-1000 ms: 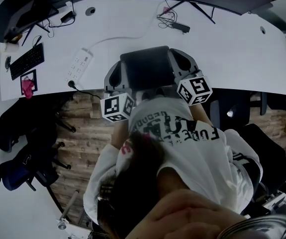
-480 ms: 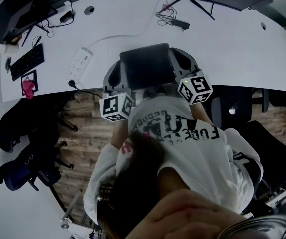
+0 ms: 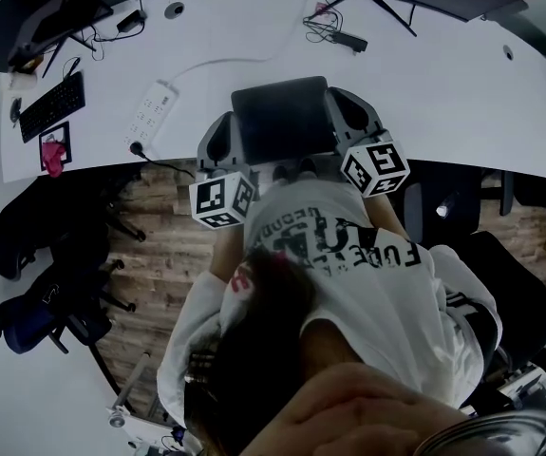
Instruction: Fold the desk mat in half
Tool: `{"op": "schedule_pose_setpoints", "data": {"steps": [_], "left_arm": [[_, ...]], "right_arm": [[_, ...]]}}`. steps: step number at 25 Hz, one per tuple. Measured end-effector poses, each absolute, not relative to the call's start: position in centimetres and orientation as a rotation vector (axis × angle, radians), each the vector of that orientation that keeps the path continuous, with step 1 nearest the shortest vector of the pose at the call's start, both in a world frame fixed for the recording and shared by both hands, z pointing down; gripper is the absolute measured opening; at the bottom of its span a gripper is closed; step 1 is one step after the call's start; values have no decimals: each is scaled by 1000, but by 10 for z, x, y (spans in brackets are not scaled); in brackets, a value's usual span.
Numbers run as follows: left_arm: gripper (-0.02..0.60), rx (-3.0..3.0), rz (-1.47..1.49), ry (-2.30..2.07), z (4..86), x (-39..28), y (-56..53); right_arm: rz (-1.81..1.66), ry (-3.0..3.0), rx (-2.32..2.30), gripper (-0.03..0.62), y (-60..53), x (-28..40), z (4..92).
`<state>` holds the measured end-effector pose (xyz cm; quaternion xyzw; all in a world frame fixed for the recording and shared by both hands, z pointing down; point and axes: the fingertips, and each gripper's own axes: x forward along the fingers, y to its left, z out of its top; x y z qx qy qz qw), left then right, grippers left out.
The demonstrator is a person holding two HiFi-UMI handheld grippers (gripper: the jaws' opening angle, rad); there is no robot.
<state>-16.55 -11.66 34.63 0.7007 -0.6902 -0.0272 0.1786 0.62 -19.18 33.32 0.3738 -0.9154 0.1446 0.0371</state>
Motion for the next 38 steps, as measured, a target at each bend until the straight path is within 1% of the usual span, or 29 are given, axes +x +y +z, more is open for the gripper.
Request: {"op": "schedule_pose_setpoints", "data": {"steps": [6, 16, 18, 25, 34, 38], "left_arm": [[3, 1890, -26, -1907, 369, -175, -103], [8, 1720, 98, -1697, 440, -170, -53], [54, 1699, 120, -1654, 452, -167, -48], [71, 1643, 166, -1565, 489, -159, -32], [162, 1586, 196, -1454, 527, -153, -22], [178, 1565, 171, -1375, 543, -147, -22]], "right_arm": [[449, -2812, 1135, 0, -188, 2, 335], [497, -2815, 1013, 0, -161, -25, 358], [502, -2823, 989, 0, -156, -30, 361], [527, -2803, 967, 0, -137, -32, 381], [657, -2743, 1059, 0, -126, -15, 398], [691, -2727, 1102, 0, -123, -11, 402]]}}
